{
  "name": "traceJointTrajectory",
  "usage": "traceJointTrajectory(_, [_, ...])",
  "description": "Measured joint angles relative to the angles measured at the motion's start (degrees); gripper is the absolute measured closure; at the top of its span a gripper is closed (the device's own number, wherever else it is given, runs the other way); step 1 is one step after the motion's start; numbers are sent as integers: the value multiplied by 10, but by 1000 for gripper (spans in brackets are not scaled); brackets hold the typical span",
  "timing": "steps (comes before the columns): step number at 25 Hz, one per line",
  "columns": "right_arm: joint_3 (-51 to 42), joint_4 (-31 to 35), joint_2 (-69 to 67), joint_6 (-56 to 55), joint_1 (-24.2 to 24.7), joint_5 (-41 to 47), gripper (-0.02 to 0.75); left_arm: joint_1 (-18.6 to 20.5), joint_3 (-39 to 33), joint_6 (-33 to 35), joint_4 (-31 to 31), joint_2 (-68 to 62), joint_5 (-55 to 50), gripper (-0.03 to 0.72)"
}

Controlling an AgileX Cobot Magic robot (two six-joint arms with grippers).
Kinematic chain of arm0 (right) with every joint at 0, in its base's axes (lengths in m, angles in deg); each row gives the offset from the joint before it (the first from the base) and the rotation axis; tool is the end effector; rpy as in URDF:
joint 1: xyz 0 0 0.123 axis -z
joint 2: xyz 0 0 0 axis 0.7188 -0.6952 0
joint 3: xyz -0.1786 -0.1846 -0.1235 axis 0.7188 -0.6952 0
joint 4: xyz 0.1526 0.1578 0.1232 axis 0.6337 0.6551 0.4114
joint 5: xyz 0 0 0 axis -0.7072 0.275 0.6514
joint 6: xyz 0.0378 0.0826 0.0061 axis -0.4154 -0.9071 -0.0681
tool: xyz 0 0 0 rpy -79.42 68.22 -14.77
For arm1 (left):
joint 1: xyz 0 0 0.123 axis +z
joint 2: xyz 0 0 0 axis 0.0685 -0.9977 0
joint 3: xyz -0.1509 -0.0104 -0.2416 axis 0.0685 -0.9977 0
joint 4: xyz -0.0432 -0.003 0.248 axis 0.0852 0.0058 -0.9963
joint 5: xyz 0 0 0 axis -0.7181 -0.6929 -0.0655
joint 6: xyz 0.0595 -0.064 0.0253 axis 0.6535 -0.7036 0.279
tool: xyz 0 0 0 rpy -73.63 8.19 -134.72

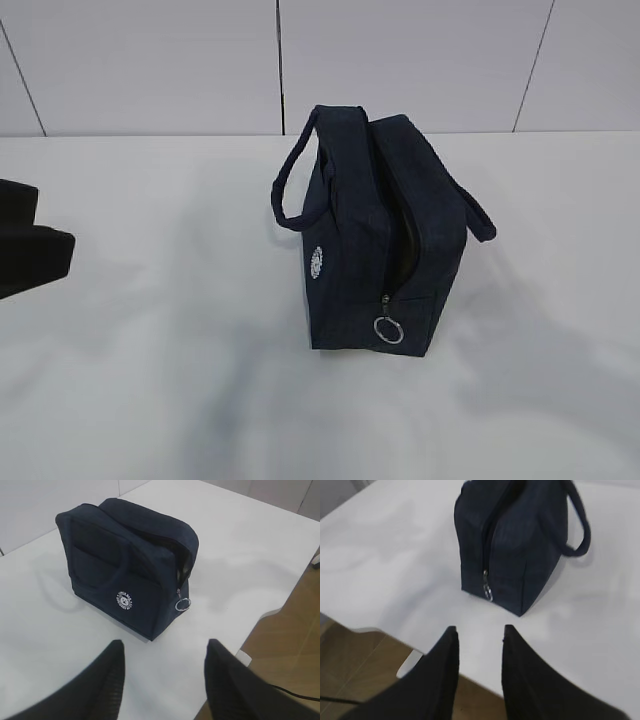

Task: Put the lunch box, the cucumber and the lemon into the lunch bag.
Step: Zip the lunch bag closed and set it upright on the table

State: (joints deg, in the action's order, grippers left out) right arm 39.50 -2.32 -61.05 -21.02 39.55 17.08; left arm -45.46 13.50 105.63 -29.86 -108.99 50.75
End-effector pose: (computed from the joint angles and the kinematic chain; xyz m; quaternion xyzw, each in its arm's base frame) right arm 0.0783 0.0531 0.2783 -0.2203 0.8309 0.2151 0.4634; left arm 0.1053 -0.1119 0.3254 0.3502 0.7674 -0.2411 0.4799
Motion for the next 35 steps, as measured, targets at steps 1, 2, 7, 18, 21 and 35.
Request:
traceJointTrajectory(1, [-14,27,-13,27,0,0,507,0,0,0,0,0,1,319])
traceJointTrajectory(2, [-25,52,-24,62,0,-1,507,0,0,0,0,0,1,319])
traceJointTrajectory(7, [-37,173,-105,214,0,-4,438,0,0,0,10,0,7,323])
traceJointTrajectory(18, [-37,404,-351,516,0,5,266,0,0,0,33,0,14,326])
traceJointTrajectory(21, [-37,462,-405,608,0,4,266,0,0,0,36,0,16,326])
traceJointTrajectory(35, [-30,599,-591,1008,0,68,265,0,0,0,39,0,25,326])
